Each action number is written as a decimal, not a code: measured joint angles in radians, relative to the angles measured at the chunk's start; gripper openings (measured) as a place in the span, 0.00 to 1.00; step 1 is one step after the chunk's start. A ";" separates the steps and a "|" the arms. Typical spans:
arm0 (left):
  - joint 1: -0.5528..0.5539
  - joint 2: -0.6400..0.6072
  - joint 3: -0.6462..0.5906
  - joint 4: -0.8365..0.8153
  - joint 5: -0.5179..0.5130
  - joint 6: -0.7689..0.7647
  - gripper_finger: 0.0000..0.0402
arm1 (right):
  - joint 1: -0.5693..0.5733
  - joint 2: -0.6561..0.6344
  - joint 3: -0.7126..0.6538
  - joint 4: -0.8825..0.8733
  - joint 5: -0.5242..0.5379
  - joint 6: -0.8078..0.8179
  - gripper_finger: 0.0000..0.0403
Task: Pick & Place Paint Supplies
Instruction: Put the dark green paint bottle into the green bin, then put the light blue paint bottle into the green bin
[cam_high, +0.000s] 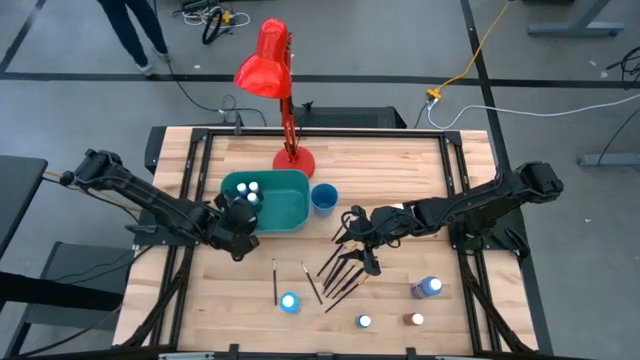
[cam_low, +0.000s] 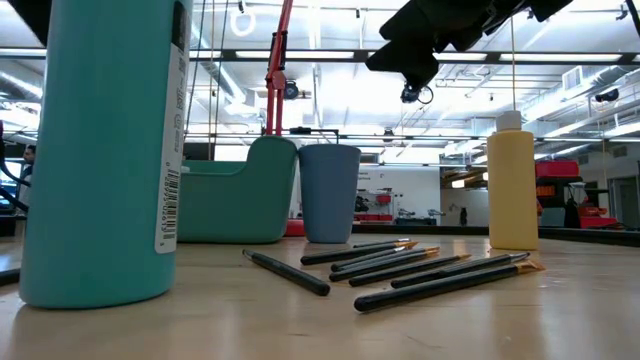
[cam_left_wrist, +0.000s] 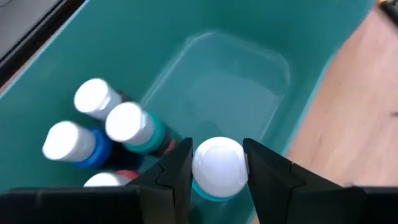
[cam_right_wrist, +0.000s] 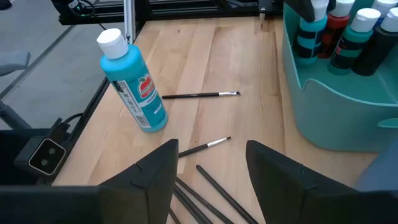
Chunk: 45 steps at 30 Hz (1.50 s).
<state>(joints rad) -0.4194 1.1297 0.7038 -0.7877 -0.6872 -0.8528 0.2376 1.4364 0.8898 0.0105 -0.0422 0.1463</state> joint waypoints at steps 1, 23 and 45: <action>0.006 -0.011 -0.018 0.010 0.000 0.000 0.33 | 0.000 0.000 0.000 0.005 0.000 0.000 0.49; 0.144 -0.068 -0.121 0.106 0.105 0.043 0.44 | -0.008 0.000 0.000 0.065 0.002 -0.130 0.49; 0.145 -0.068 0.069 0.099 0.074 0.233 0.48 | 0.037 0.000 0.000 0.130 -0.080 -0.231 0.49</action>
<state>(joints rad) -0.2741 1.0618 0.7729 -0.6884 -0.6130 -0.6193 0.2741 1.4364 0.8898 0.1402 -0.1221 -0.0843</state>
